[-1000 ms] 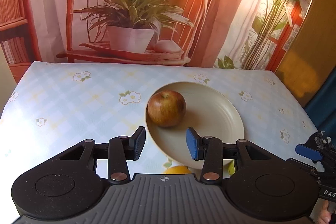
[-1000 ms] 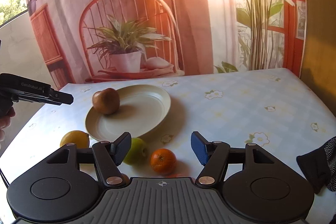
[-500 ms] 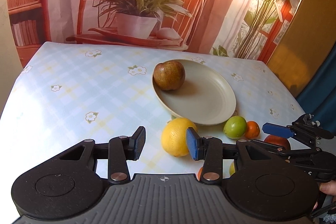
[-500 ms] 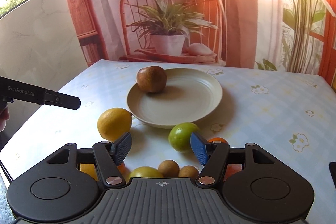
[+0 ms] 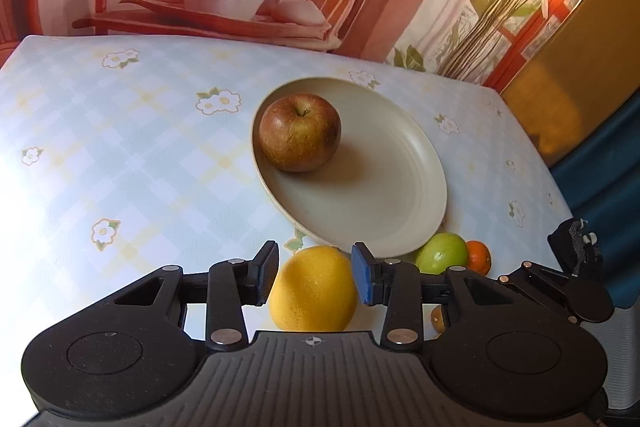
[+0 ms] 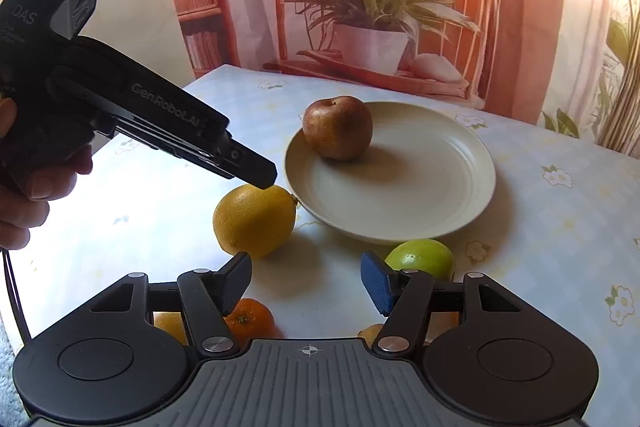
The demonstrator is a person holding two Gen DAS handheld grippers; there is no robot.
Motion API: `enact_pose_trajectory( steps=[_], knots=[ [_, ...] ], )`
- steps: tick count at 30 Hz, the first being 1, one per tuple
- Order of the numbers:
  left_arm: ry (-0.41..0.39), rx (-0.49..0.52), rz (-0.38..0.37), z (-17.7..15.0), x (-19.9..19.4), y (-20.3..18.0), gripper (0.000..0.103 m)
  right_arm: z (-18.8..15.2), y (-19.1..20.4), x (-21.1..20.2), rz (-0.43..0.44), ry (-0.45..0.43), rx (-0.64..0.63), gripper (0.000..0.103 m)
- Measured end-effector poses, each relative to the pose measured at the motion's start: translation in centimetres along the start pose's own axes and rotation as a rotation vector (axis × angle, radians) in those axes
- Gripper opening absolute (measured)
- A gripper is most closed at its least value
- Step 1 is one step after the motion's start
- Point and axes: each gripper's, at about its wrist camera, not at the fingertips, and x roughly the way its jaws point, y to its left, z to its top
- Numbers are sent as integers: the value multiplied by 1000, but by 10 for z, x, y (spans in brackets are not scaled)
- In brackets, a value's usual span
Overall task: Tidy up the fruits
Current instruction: 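Move the open left gripper to the yellow lemon, then close the left gripper on the yellow lemon and lift it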
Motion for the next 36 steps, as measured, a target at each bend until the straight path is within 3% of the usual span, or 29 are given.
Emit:
enact_pose_trajectory(
  steps=[12, 26, 31, 36],
  knots=[
    [-25, -105, -61, -11, -7, 35, 43, 7, 9, 16, 50, 52, -42, 57],
    [-99, -230, -30, -25, -26, 74, 43, 31, 43, 52, 123, 110, -147, 56],
    [-104, -261, -37, -27, -27, 78, 43, 37, 52, 63, 130, 130, -182, 44],
    [-110, -284, -67, -25, -29, 79, 40, 35, 58, 63, 121, 104, -201, 43]
  ],
)
